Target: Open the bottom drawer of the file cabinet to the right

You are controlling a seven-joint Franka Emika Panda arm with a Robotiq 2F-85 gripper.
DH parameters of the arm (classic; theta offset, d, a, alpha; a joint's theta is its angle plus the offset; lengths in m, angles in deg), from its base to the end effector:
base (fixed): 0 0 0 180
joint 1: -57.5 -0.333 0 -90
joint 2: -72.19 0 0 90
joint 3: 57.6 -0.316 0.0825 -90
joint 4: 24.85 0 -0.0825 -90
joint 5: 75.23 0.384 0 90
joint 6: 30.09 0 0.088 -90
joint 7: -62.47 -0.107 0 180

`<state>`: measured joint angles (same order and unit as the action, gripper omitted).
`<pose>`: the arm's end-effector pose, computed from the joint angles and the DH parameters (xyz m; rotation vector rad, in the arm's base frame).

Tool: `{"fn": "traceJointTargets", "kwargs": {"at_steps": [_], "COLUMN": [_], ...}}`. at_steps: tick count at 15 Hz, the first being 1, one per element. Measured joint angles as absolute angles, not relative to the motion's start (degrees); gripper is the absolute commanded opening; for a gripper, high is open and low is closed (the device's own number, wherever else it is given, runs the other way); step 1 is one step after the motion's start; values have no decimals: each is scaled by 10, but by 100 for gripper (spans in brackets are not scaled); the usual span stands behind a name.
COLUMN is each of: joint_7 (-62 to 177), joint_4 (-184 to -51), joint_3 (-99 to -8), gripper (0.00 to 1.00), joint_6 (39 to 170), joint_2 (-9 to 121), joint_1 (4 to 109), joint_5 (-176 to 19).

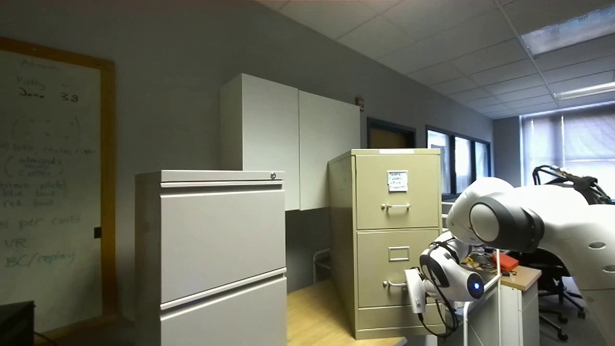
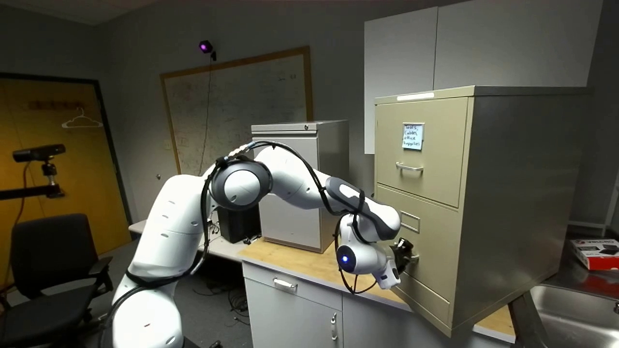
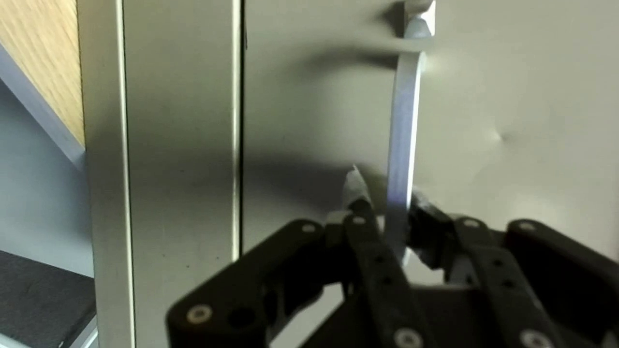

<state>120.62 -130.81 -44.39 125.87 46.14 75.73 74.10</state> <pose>0.5345 -0.3382 0.2809 -1.2151 1.7776 -1.1920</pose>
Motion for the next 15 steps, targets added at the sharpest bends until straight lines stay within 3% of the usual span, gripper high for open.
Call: {"fn": "traceJointTargets", "kwargs": {"at_steps": [2, 15], "joint_7": [1206, 1195], "joint_4": [-1307, -1309], "joint_3": [-444, -440], "gripper": [6, 6], "joint_6": [1255, 1261], "joint_2": [460, 464], "joint_1": [757, 753], "joint_5": [741, 739]}}
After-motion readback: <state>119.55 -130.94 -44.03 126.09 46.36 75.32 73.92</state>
